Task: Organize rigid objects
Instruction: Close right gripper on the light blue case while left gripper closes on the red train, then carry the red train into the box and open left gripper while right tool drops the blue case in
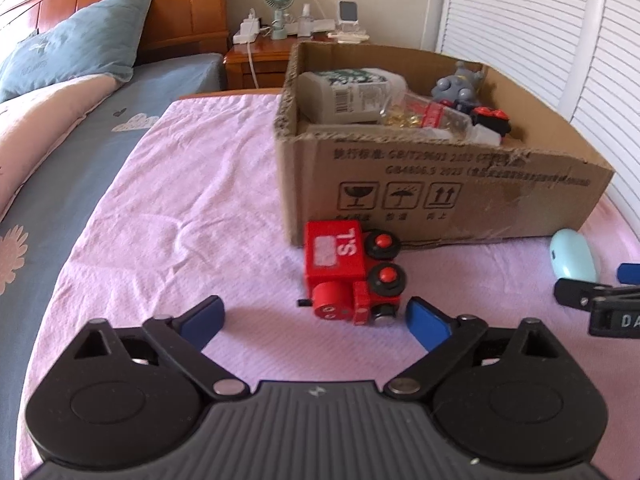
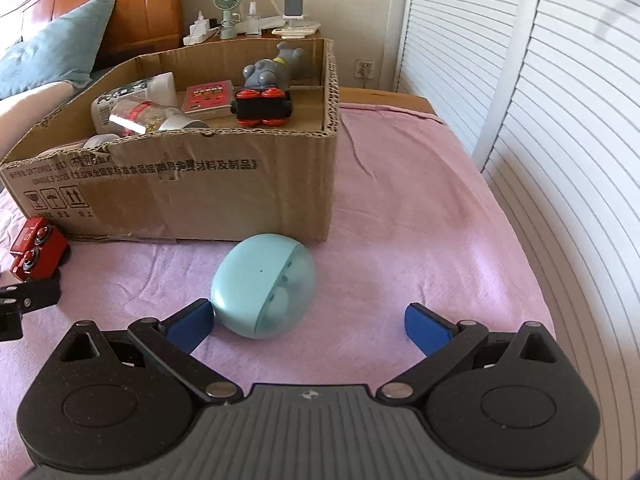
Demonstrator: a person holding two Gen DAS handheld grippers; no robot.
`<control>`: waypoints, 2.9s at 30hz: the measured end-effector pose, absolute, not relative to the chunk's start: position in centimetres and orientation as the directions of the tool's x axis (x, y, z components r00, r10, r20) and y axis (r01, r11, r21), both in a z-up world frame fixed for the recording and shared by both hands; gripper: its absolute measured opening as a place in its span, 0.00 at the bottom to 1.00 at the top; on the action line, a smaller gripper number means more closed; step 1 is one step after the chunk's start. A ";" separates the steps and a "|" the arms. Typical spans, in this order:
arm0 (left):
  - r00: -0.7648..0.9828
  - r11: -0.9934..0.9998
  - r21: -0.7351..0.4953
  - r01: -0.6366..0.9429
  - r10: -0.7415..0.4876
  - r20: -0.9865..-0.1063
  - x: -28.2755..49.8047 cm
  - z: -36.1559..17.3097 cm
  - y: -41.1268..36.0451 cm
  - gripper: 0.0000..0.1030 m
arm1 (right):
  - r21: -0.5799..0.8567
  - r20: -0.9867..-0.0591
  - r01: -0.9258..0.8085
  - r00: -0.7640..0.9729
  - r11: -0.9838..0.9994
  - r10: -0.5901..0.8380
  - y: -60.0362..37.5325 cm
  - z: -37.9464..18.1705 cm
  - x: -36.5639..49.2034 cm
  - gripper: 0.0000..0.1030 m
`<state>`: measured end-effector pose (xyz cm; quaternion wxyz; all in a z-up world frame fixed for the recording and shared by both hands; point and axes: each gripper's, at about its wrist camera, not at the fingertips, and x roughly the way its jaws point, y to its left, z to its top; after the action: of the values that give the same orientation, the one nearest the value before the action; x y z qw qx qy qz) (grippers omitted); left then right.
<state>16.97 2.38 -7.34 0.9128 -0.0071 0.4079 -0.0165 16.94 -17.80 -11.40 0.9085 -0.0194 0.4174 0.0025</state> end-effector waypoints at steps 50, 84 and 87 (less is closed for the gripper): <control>0.585 0.936 -0.011 0.352 -0.229 -0.778 16.6 -2.8 2.7 0.47 | -0.058 -0.720 -0.245 0.682 0.968 0.129 -15.6 -6.8 15.5 0.56; 0.822 0.968 0.097 0.232 -0.142 -0.552 17.5 4.2 2.0 0.99 | 0.021 -0.681 -0.321 0.689 0.947 0.249 -13.9 -0.8 23.9 0.56; 0.823 0.971 0.094 0.218 -0.131 -0.552 16.9 4.1 1.9 0.99 | 0.048 -0.701 -0.319 0.664 0.947 0.259 -13.3 -1.2 26.5 0.56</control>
<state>16.91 1.89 4.09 0.9517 0.0768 0.2827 -0.0917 26.51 -13.27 -1.21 0.9113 -0.0397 0.3779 0.1586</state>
